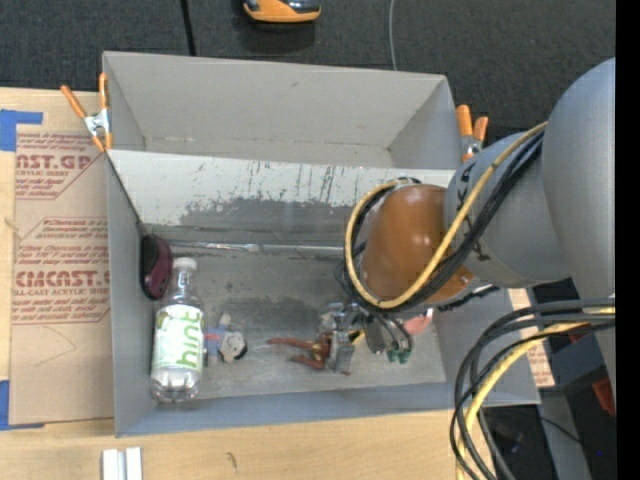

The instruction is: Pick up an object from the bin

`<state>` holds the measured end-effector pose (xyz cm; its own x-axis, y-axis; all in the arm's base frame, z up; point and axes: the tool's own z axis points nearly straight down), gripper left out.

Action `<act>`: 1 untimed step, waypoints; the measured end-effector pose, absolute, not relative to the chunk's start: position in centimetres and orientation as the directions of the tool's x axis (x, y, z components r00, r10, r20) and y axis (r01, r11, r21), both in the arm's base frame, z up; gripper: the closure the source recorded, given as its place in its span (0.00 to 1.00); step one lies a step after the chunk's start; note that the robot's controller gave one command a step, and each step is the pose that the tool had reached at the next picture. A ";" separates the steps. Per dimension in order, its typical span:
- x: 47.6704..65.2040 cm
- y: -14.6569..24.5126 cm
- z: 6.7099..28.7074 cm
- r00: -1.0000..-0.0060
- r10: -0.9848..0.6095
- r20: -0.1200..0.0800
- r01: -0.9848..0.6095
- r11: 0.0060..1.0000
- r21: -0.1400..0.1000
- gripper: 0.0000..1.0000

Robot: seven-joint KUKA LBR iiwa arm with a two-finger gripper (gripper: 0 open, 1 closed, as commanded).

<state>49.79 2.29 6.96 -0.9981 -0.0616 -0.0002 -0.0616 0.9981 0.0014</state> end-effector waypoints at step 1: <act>49.8 2.3 7.0 -0.998 -0.061 0.000 -0.061 0.998 0.002 1.00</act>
Offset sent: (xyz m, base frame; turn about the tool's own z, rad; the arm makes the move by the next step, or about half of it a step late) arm 0.0000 0.0000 0.0000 0.0000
